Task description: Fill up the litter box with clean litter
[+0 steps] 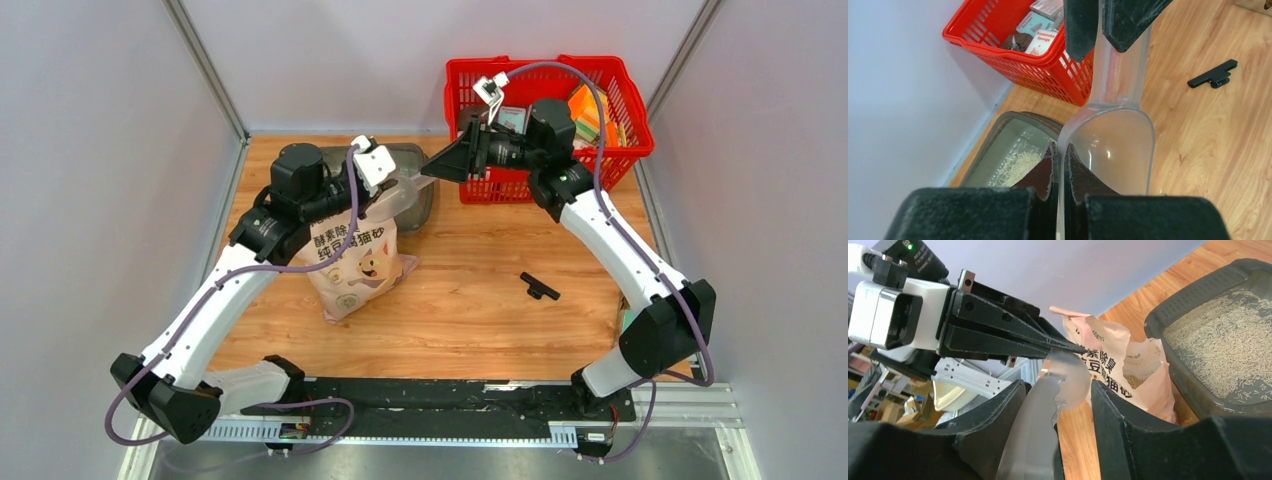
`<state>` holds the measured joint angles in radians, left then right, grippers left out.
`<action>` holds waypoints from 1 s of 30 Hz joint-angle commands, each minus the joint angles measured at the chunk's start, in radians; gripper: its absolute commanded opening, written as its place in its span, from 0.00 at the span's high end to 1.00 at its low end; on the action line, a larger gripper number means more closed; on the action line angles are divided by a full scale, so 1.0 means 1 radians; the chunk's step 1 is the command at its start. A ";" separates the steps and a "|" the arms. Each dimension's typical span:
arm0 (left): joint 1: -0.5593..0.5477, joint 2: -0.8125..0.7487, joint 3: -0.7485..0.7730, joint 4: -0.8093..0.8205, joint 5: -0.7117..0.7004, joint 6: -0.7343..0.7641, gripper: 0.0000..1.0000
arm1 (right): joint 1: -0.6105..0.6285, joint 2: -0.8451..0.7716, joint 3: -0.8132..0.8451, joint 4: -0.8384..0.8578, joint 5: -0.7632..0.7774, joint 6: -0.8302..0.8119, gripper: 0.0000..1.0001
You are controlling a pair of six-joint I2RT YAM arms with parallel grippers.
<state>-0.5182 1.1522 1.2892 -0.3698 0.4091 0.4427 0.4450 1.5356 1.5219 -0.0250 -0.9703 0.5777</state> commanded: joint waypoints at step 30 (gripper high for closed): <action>0.102 -0.045 0.216 -0.425 -0.021 0.100 0.34 | -0.005 0.026 0.164 -0.084 0.303 -0.209 1.00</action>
<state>-0.4870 1.1408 1.3815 -0.5331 0.3702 0.4549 0.4450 1.5234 1.5826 -0.0154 -0.6926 0.5076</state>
